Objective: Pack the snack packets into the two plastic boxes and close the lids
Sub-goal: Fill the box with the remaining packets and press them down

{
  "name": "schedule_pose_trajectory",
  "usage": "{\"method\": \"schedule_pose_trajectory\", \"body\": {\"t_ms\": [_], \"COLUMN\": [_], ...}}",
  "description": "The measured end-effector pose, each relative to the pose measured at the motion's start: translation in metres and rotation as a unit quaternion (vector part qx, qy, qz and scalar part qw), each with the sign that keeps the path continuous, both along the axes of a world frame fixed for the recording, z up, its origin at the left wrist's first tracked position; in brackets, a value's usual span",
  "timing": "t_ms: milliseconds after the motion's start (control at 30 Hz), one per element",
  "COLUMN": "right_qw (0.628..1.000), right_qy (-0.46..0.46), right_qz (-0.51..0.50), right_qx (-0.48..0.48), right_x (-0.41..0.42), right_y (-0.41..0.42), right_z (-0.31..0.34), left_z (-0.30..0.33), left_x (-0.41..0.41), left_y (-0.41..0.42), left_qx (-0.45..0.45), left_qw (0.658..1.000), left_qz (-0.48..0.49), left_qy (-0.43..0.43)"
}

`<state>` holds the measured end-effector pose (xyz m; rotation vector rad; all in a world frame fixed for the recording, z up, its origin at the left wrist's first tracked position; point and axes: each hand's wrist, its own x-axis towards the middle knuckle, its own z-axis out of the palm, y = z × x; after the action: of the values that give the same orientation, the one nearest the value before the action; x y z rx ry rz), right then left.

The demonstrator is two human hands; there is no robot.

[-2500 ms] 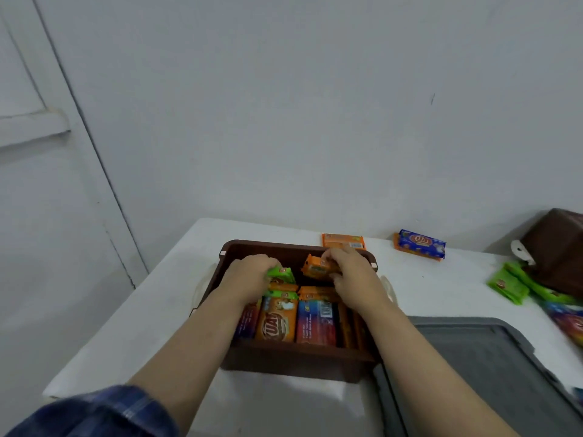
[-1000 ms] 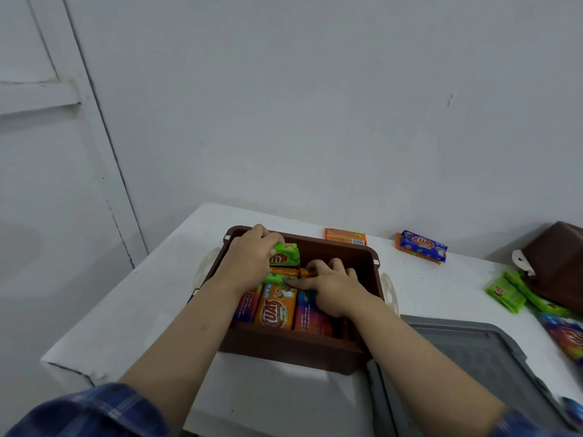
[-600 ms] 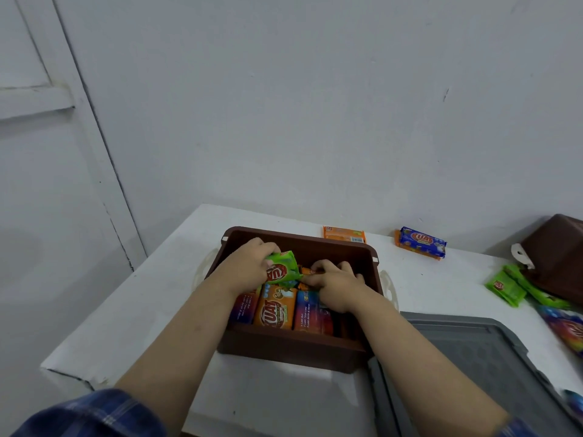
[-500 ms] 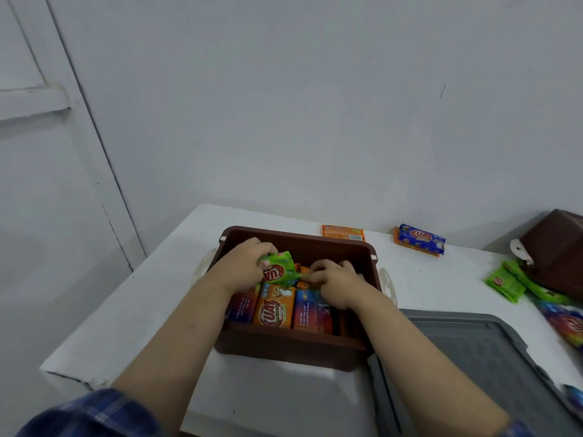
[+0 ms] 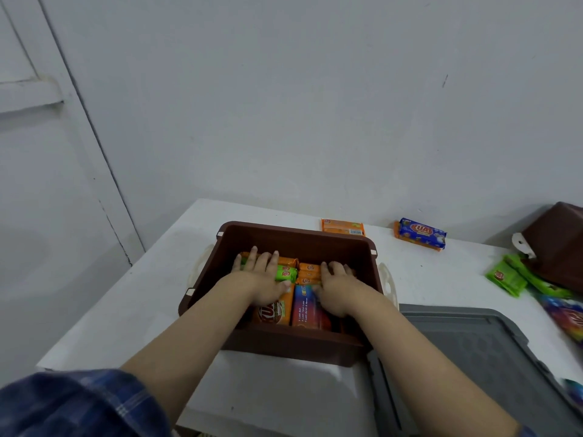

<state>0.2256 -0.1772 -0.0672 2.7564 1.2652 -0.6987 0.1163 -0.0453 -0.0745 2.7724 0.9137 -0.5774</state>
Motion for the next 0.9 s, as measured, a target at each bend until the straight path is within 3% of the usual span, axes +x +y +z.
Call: {"method": "schedule_pose_trajectory", "body": {"t_ms": [133, 267, 433, 533, 733, 900], "right_qw": [0.999, 0.999, 0.991, 0.995, 0.996, 0.994], "right_qy": [-0.007, -0.019, -0.111, -0.088, -0.036, -0.052], "right_qz": [0.017, 0.024, 0.034, 0.032, -0.011, -0.002], "right_qx": [-0.041, -0.026, 0.071, 0.043, 0.084, 0.094], "right_x": [0.000, 0.000, 0.004, 0.007, 0.005, 0.008], "right_y": [-0.001, -0.001, -0.001, 0.001, 0.003, 0.002], "right_z": [-0.002, -0.004, 0.002, 0.009, 0.011, 0.011], "left_z": [-0.001, -0.001, 0.008, 0.011, 0.009, 0.011], "left_x": [0.011, 0.011, 0.002, 0.004, 0.005, 0.006], "left_y": [-0.011, -0.007, 0.000, 0.001, 0.002, 0.005], "left_qx": [0.057, 0.041, 0.092, 0.108, 0.028, 0.081], "left_qw": [0.997, 0.998, 0.992, 0.990, 0.995, 0.991], "left_qz": [0.036, 0.026, -0.019, -0.030, -0.010, -0.028], "left_qy": [0.047, 0.045, -0.079, -0.080, -0.097, -0.102]}}
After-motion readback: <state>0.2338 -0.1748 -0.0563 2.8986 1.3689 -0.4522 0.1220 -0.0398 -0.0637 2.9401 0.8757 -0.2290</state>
